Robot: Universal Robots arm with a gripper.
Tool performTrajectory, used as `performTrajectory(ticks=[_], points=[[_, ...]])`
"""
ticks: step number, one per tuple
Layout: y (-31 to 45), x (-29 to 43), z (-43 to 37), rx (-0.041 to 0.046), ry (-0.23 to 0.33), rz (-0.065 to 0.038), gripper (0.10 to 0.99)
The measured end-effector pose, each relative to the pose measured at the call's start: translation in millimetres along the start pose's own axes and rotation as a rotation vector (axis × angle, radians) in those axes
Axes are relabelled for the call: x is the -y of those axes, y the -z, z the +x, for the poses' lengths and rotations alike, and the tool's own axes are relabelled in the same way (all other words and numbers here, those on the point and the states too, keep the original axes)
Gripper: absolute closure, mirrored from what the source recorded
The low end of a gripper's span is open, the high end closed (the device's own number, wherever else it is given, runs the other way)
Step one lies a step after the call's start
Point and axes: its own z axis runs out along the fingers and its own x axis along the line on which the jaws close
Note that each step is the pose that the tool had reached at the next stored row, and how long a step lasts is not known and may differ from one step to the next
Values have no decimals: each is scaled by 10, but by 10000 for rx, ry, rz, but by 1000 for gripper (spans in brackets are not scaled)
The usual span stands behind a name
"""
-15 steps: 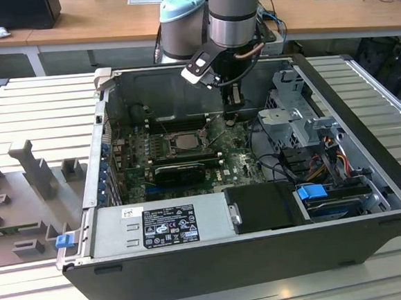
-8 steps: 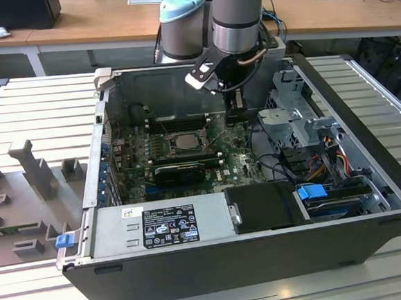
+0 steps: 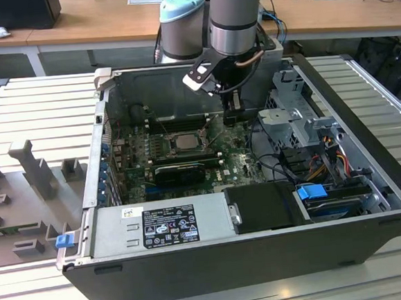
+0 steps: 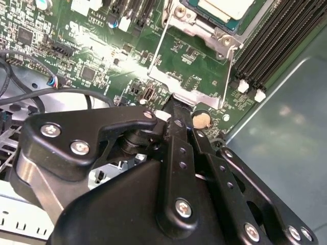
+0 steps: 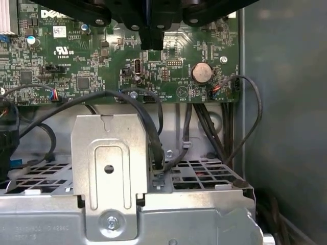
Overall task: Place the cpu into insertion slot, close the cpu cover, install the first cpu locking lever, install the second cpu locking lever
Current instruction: 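Close the cpu cover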
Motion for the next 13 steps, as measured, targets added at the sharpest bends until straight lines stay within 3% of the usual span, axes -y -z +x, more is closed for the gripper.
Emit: performTrajectory(ticks=[3, 6, 12, 13], points=[[7, 52, -1, -2, 1, 0, 980], [21, 188, -5, -7, 0, 1, 980], [28, 303, -7, -8, 6, 2, 980], [33, 378, -9, -10, 13, 2, 980]])
